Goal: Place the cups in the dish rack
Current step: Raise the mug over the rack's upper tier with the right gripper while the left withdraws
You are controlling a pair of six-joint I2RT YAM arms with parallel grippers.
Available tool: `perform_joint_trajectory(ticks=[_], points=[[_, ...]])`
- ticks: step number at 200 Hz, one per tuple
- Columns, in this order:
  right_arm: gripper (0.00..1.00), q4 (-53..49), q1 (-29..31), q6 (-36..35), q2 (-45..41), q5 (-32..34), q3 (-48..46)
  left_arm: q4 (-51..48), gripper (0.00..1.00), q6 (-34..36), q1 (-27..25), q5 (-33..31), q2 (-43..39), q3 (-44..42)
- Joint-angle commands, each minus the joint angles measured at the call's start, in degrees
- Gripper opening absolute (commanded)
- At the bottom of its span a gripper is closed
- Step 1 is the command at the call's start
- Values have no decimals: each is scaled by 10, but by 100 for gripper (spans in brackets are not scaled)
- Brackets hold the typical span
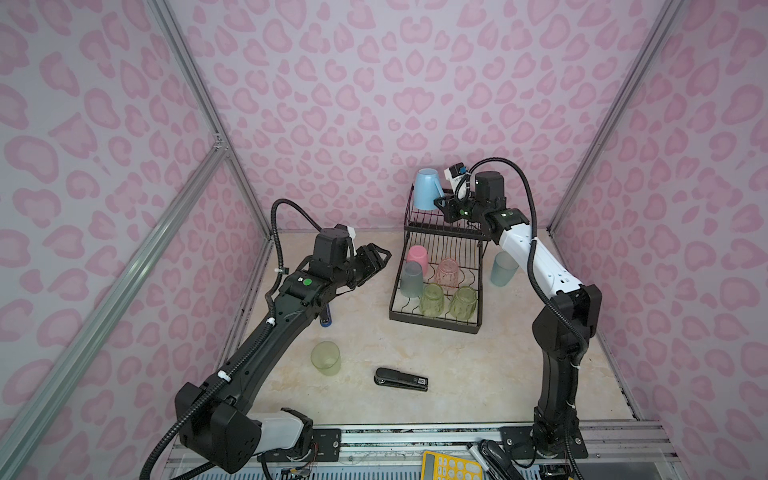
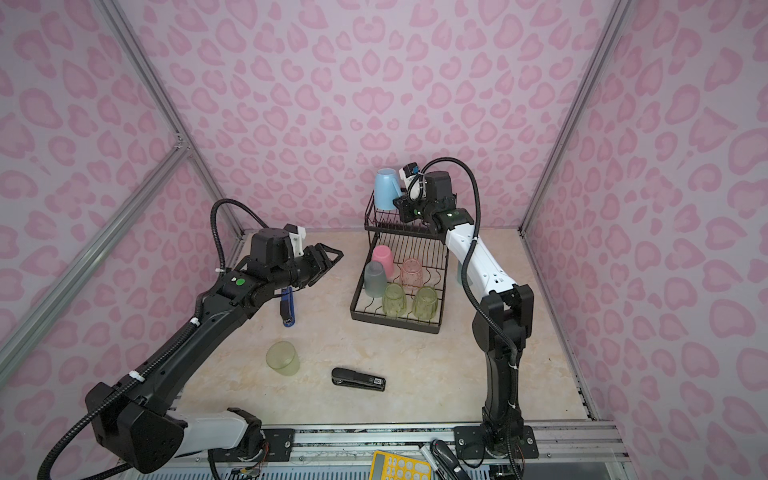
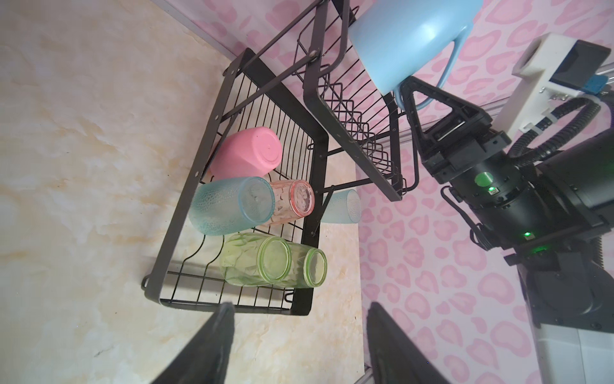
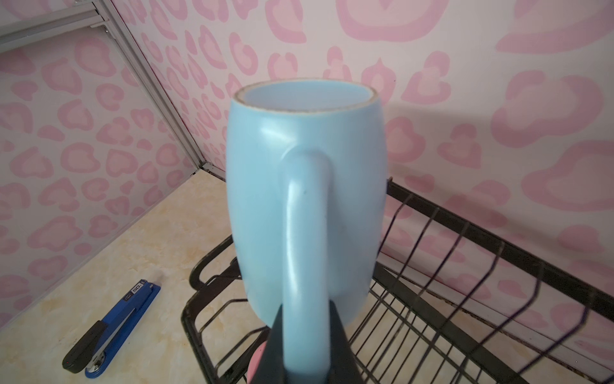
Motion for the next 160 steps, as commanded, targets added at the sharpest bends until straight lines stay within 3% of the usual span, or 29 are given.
perform_joint_trajectory(ticks=[1, 41, 160], points=[[0, 3, -5, -40, 28, -20, 37, -6, 65, 15, 7, 11, 9, 8], [0, -28, -15, -69, 78, -44, 100, -1, 65, 21, 17, 20, 20, 13], [0, -44, -22, -159, 144, -73, 136, 0, 65, 22, 28, 10, 30, 17]])
